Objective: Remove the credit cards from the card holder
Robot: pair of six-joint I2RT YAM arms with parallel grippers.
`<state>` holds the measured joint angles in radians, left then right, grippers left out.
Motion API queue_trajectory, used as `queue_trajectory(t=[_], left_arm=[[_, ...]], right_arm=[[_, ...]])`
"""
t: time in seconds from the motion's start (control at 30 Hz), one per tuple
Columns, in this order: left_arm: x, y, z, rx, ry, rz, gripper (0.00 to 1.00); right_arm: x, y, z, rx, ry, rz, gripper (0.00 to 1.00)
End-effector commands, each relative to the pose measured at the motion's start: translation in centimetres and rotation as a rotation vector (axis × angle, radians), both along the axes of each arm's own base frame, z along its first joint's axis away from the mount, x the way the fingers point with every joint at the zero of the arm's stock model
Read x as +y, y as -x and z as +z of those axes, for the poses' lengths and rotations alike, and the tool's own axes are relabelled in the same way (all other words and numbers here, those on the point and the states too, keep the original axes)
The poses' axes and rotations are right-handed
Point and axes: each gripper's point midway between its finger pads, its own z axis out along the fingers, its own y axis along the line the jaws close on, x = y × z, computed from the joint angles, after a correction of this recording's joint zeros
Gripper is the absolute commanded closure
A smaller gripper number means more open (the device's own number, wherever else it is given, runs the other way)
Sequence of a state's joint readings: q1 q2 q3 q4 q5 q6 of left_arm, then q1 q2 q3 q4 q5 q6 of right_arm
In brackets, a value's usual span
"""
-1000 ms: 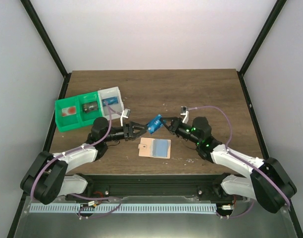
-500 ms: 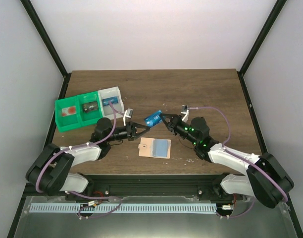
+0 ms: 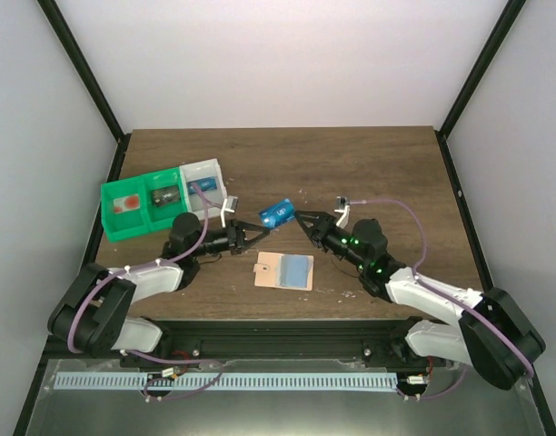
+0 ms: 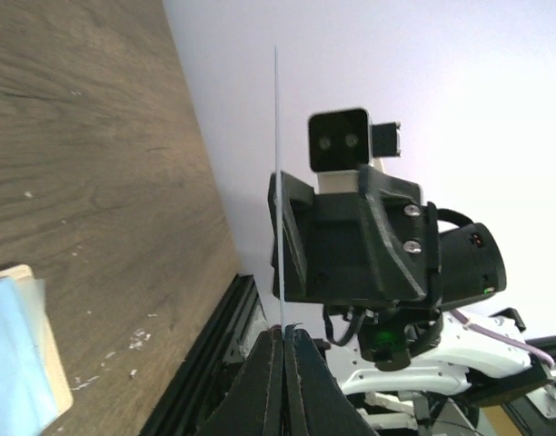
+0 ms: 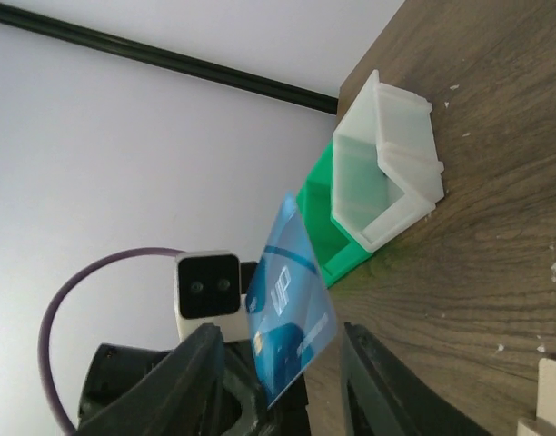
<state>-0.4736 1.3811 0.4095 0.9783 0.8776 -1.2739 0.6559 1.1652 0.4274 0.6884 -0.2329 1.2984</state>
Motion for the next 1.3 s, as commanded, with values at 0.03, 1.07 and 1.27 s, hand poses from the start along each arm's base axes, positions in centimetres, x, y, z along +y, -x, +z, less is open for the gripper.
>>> queue_trajectory(t=[0.03,1.07,1.27], left_arm=[[0.9,-0.4,0.0,-0.049,-0.054,0.005,1.00],[18.9,-12.4,-3.0,0.101,-0.666,0.352,1.00],[21.3,-15.4,-4.4,0.144,-0.810,0.378,1.00]], right_arm=[[-0.8,0.8,0.4,-0.093,0.104,-0.003,0.50],[-5.2,5.6,-1.0,-0.299,0.396,0.009,0.00],[-5.5,5.7,-0.7,-0.323,0.409,-0.001,0.00]])
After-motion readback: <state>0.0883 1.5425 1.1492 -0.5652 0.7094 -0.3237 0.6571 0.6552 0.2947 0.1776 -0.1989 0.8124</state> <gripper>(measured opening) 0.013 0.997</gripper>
